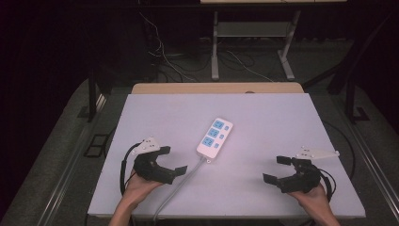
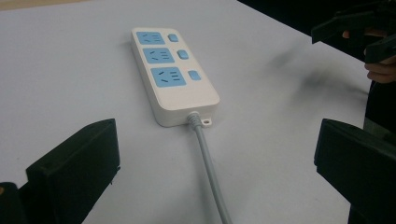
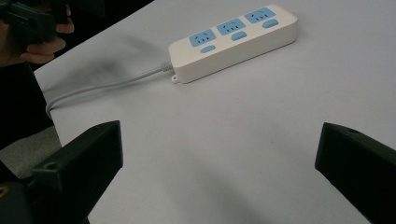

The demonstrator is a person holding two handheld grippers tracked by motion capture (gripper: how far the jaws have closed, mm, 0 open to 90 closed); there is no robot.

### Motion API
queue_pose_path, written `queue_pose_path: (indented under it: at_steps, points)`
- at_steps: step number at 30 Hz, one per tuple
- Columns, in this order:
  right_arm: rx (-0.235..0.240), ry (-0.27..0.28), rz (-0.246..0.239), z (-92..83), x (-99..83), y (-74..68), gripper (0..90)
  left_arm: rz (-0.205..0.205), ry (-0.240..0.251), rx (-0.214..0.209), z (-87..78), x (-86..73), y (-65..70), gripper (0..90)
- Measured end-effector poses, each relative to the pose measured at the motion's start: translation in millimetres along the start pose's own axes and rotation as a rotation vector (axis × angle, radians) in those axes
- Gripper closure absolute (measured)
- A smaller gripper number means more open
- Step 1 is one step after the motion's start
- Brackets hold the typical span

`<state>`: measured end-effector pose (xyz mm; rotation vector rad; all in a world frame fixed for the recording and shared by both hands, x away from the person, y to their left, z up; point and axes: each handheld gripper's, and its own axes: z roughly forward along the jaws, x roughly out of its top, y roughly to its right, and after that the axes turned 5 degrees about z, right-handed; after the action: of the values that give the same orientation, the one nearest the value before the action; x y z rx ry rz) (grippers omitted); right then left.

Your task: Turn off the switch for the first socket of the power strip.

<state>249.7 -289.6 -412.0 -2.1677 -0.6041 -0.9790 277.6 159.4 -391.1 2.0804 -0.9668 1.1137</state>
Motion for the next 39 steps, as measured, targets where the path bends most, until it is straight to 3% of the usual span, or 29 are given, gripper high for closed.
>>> queue_pose_path:
  at_steps: [13,39]
  points:
    - [-0.001,0.001,0.0,-0.7,-0.5,0.1,0.6,0.022,-0.038,-0.01,6.4,16.9,-3.1,0.0]
    - [0.0,0.006,0.004,-3.4,-0.4,1.1,0.6,0.09,-0.107,-0.051,42.7,60.1,-3.5,0.0]
